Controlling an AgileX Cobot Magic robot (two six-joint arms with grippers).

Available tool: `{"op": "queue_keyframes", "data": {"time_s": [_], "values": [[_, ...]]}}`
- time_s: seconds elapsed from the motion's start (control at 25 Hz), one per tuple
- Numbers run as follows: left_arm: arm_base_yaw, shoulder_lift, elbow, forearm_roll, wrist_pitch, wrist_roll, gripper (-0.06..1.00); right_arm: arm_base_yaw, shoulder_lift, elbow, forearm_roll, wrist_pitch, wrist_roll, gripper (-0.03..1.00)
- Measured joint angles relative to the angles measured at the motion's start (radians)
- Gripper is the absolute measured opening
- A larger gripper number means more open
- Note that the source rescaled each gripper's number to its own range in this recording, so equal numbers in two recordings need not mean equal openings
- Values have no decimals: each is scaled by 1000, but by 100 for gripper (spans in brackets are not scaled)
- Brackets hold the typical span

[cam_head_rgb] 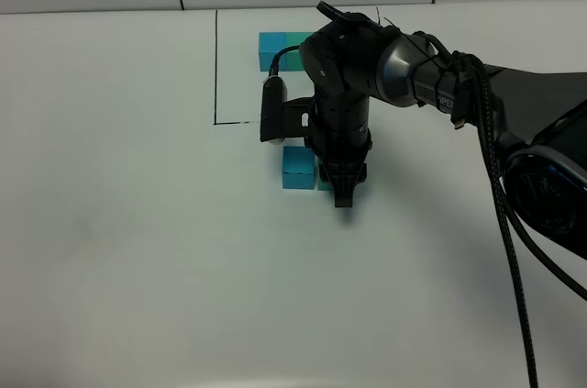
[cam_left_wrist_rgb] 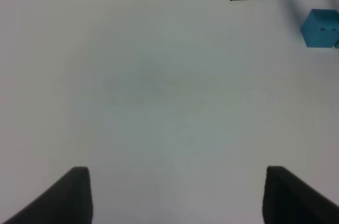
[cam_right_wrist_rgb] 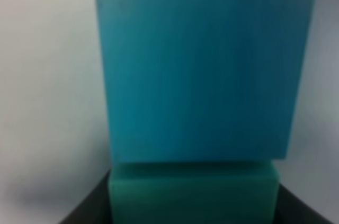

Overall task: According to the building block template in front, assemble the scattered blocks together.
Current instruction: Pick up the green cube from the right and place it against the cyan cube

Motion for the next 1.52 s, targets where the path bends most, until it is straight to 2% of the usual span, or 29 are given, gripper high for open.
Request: {"op": "queue_keyframes", "data": {"time_s": [1.2,1.52], "values": [[0,0,0,0,0,0,63,4,4,0,-8,-7,6,1],[0,0,0,0,0,0,63,9,4,0,-15,-34,16,1]]}}
